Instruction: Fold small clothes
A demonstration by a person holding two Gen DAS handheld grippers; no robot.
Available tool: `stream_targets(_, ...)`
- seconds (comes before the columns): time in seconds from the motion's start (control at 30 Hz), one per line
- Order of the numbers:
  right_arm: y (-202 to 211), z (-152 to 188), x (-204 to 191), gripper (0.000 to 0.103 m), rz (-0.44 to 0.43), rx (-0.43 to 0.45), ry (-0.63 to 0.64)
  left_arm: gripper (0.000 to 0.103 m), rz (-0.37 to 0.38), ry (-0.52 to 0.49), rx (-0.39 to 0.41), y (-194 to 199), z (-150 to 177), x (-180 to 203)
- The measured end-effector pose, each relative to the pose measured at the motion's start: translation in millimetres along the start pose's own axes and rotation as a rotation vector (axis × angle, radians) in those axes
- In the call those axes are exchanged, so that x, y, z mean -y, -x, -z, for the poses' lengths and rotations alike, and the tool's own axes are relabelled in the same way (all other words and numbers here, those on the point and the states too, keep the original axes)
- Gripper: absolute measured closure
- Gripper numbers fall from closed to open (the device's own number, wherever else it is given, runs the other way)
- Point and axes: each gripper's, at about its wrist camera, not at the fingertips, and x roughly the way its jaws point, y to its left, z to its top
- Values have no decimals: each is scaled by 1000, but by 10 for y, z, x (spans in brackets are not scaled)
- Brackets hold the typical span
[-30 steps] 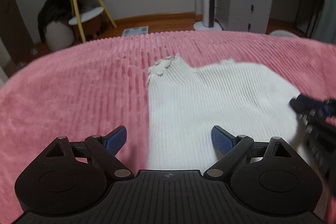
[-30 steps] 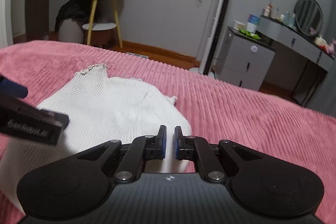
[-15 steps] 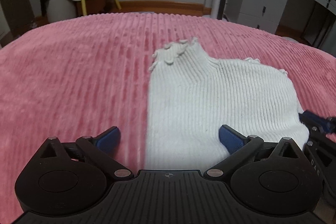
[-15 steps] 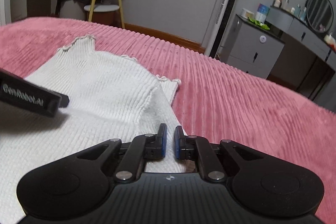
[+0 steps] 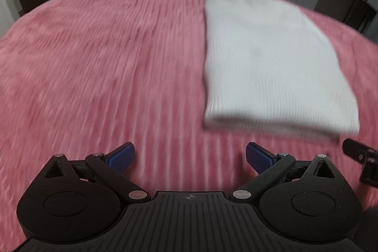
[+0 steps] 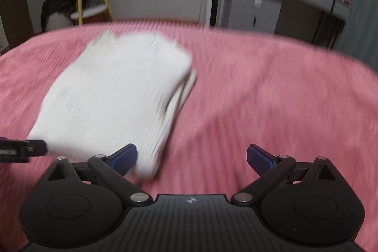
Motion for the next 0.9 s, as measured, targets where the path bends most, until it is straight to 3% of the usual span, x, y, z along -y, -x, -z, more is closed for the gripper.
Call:
stream_targets(0.1, 25, 110, -80, 4, -18, -100, 44, 0, -26, -31, -29, 136, 105, -8)
stream_targets(0.2, 105, 140, -111, 4, 14, -131, 9, 0, -22, -27, -66, 245, 115, -48)
stream_targets(0.3, 235, 103, -129, 4, -14, -150, -47, 0, -29, -35, -90, 327, 83, -44)
stream_targets(0.4, 299, -27, -195, 4, -46, -239, -7, 0, -34, -72, -96, 433, 55, 4)
stream_targets(0.57, 506, -157, -265, 4, -35, -186, 14, 0, -51, -132, -63, 589, -23, 101)
stream_targets(0.9, 564, -255, -261, 4, -31, -176, -14, 0, -46, -126, -73, 521, -101, 126)
